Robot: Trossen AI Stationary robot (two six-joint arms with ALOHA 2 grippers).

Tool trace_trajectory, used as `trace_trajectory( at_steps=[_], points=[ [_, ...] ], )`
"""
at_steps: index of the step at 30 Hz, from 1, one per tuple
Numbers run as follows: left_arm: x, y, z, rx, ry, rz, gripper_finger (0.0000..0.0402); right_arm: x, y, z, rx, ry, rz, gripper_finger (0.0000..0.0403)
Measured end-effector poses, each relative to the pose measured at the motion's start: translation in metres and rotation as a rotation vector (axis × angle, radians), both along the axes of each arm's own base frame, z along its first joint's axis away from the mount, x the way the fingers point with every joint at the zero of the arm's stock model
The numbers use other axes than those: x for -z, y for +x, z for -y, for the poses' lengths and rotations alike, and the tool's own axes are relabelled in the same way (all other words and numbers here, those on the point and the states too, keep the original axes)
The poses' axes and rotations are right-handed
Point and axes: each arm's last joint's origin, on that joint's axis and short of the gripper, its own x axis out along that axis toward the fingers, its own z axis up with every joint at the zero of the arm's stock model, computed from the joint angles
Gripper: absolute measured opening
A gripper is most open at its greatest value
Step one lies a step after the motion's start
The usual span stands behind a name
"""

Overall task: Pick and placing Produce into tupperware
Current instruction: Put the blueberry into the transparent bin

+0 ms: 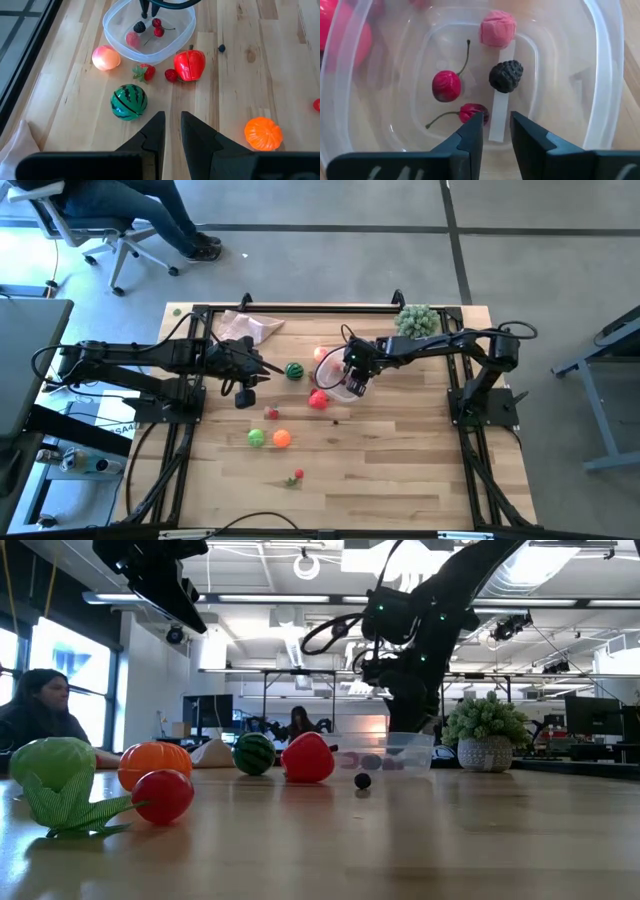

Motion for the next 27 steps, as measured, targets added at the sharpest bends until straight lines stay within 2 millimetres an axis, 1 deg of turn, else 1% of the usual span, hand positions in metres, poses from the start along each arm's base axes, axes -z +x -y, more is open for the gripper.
trace_trajectory(
  at_steps=[2,4,6,8,11,13,16,18,19,22,24,27],
  points=[
    [0.0,0.0,0.0,0.0,0.0,0.0,0.0051,-0.002,0.0,0.0,-0.004,0.011,0.01,0.009],
    [0.0,0.0,0.0,0.0,0.0,0.0,0.0051,-0.01,-0.001,-0.002,-0.01,0.023,0.048,0.009],
    [0.0,0.0,0.0,0.0,0.0,0.0,0.0051,-0.024,-0.002,-0.008,-0.015,0.033,0.102,0.009],
    [0.0,0.0,0.0,0.0,0.0,0.0,0.0051,-0.043,-0.005,-0.019,-0.024,0.035,0.175,0.009],
    [0.0,0.0,0.0,0.0,0.0,0.0,0.0051,-0.073,-0.01,-0.044,-0.059,0.005,0.297,0.009],
    [0.0,0.0,0.0,0.0,0.0,0.0,0.0051,-0.089,-0.014,-0.066,-0.084,-0.034,0.363,0.009],
    [0.0,0.0,0.0,0.0,0.0,0.0,0.0051,-0.101,-0.022,-0.102,-0.105,-0.104,0.404,0.009],
    [0.0,0.0,0.0,0.0,0.0,0.0,0.0051,-0.1,-0.025,-0.126,-0.121,-0.132,0.415,0.009],
    [0.0,0.0,0.0,0.0,0.0,0.0,0.0051,-0.096,-0.028,-0.137,-0.123,-0.132,0.412,0.009],
    [0.0,0.0,0.0,0.0,0.0,0.0,0.0051,-0.074,-0.034,-0.166,-0.115,-0.122,0.394,0.009],
    [0.0,0.0,0.0,0.0,0.0,0.0,0.0051,-0.058,-0.039,-0.18,-0.093,-0.134,0.385,0.009],
    [0.0,0.0,0.0,0.0,0.0,0.0,0.0051,-0.038,-0.039,-0.189,-0.046,-0.152,0.424,0.009]
  ],
)
